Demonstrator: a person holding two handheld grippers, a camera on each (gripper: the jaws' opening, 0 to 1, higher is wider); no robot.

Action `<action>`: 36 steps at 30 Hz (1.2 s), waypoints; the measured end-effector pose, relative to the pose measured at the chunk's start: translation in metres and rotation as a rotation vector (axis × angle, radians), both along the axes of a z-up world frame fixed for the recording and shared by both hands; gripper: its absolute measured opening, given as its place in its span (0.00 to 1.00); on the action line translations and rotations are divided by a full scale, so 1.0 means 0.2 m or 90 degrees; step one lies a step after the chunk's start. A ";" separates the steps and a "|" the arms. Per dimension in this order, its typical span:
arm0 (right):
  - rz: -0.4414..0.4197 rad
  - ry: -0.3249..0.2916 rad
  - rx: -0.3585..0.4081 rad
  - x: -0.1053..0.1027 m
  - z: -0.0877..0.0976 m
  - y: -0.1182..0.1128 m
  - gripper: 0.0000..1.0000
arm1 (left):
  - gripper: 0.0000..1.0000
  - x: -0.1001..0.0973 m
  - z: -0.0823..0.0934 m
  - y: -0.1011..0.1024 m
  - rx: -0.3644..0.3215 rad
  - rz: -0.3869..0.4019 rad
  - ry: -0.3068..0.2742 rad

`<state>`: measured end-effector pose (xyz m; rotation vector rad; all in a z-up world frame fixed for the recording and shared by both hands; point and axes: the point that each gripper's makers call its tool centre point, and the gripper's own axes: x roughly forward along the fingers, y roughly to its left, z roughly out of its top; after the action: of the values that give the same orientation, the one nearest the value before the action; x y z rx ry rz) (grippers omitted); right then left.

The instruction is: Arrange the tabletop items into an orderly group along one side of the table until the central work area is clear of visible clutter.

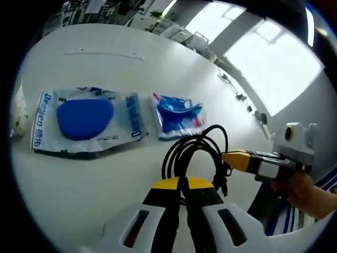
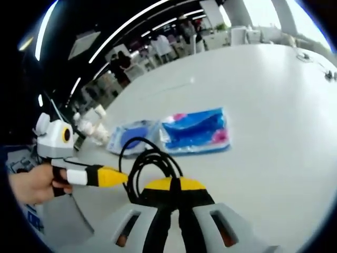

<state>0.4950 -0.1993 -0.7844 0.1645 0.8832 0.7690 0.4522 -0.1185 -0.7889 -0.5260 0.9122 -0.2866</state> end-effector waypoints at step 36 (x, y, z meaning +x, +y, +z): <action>0.057 0.008 -0.056 0.02 -0.22 -0.05 0.00 | 0.00 0.02 -0.19 -0.04 0.005 0.030 0.043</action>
<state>0.4994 -0.2085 -0.8287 0.0525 0.9401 0.8108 0.4565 -0.1274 -0.8275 -0.5522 0.9648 -0.2238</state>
